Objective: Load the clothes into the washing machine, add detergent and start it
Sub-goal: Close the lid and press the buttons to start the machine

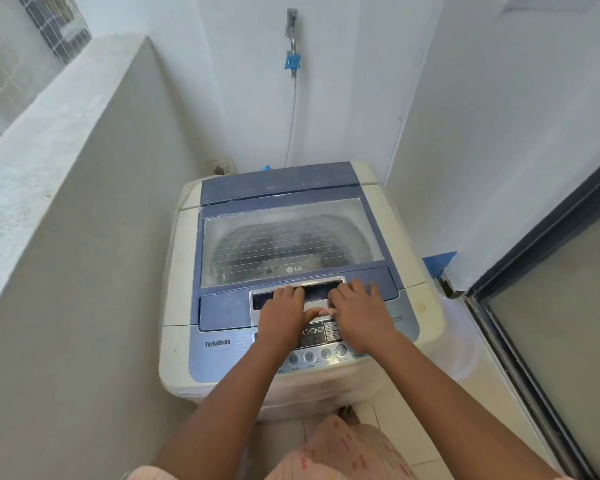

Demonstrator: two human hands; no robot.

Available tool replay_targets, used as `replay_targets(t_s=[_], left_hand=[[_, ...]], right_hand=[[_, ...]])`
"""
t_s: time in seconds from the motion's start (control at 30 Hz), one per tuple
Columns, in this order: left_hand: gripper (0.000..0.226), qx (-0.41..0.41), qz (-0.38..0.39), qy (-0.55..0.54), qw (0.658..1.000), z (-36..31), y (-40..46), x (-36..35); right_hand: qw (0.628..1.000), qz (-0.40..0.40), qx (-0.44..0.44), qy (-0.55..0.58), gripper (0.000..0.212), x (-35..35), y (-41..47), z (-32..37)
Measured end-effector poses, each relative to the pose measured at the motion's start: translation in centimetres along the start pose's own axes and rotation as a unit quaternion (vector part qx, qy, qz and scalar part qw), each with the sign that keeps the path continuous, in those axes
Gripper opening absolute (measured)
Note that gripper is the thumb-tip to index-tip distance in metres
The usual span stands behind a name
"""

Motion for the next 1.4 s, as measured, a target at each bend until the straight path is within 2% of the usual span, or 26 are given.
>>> replay_targets(t_s=[0.2, 0.3, 0.43, 0.67, 0.93, 1.07, 1.27, 1.4], left_hand=[[0.06, 0.017, -0.01, -0.031, 0.999, 0.2, 0.5, -0.8], [0.06, 0.016, -0.032, -0.044, 0.998, 0.4, 0.3, -1.0], [0.058, 0.009, -0.047, -0.052, 0.998, 0.4, 0.3, -1.1], [0.058, -0.001, -0.066, -0.065, 0.996, 0.7, 0.2, -1.3], [0.061, -0.007, -0.081, -0.077, 0.994, 0.8, 0.1, -1.5], [0.057, -0.005, -0.086, -0.086, 0.993, 0.8, 0.1, -1.5], [0.056, -0.002, -0.089, -0.089, 0.992, 0.8, -0.1, -1.4], [0.057, 0.003, -0.096, -0.11, 0.989, 0.8, -0.5, -1.2]], right_hand=[[1.0, 0.017, -0.013, 0.02, 0.057, -2.0, -1.0, -0.3], [0.998, -0.018, 0.002, 0.053, 0.069, -3.2, -2.2, -1.2], [0.997, -0.055, -0.021, 0.056, 0.064, -5.3, -5.3, -2.4], [0.984, -0.109, -0.127, 0.06, 0.07, -6.4, -9.1, -5.0], [0.977, -0.206, -0.059, 0.019, 0.062, -7.0, -9.2, -6.9], [0.969, -0.239, -0.056, 0.026, 0.062, -7.5, -9.1, -7.1], [0.967, -0.246, -0.061, 0.027, 0.052, -6.8, -8.8, -7.2], [0.961, -0.229, -0.097, 0.125, 0.05, -7.1, -9.1, -6.8]])
Point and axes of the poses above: each hand's wrist, its own y-axis towards the middle knuckle, its own x-axis out of the back of the hand, z = x × y, the point moved 1 cm from there along y, towards the middle knuckle, and after that the axes turned 2 degrees about y, right-handed, at the moved point
